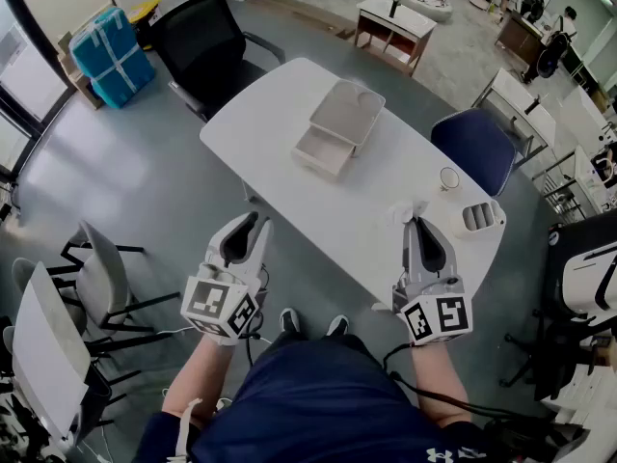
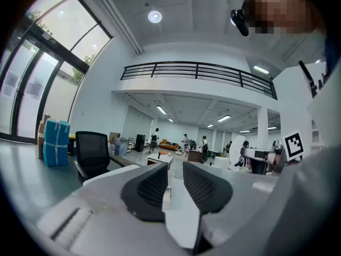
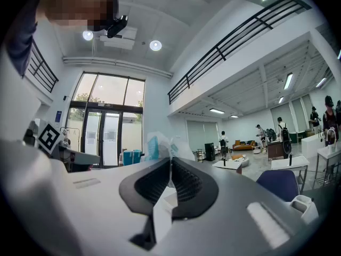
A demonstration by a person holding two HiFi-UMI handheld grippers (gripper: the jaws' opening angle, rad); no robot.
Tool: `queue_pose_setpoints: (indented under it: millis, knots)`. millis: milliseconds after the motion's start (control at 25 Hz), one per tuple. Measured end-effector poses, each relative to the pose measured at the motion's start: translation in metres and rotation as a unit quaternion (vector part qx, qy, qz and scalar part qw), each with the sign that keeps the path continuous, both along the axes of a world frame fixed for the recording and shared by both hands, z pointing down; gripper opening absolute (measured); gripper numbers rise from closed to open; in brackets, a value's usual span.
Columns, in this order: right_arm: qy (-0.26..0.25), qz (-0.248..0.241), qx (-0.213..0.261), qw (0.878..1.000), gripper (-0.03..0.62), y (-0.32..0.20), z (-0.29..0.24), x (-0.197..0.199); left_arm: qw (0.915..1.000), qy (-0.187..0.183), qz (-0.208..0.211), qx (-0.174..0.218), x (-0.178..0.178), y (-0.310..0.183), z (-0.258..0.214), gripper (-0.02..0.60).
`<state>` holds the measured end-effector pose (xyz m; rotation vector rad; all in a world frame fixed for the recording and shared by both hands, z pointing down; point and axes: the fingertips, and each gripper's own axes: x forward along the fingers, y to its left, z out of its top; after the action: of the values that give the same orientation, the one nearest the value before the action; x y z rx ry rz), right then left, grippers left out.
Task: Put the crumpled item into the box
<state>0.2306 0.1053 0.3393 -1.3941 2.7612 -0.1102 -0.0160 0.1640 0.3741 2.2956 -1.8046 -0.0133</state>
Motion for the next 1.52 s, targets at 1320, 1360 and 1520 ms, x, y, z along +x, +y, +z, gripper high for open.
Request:
queue_pose_setpoints:
  millis: [1320, 1360, 1520]
  knots:
    - [0.013, 0.023, -0.016, 1.000, 0.012, -0.048, 0.014, -0.076, 0.9997, -0.002, 0.024, -0.004, -0.073, -0.029, 0.014, 0.103]
    - [0.011, 0.019, -0.018, 1.000, 0.012, -0.057, 0.018, -0.078, 0.9997, -0.006, 0.022, -0.005, -0.074, -0.036, 0.015, 0.103]
    - [-0.002, 0.008, -0.031, 0.999, 0.012, -0.096, 0.031, -0.085, 0.9997, -0.020, 0.005, -0.010, -0.081, -0.066, 0.016, 0.103]
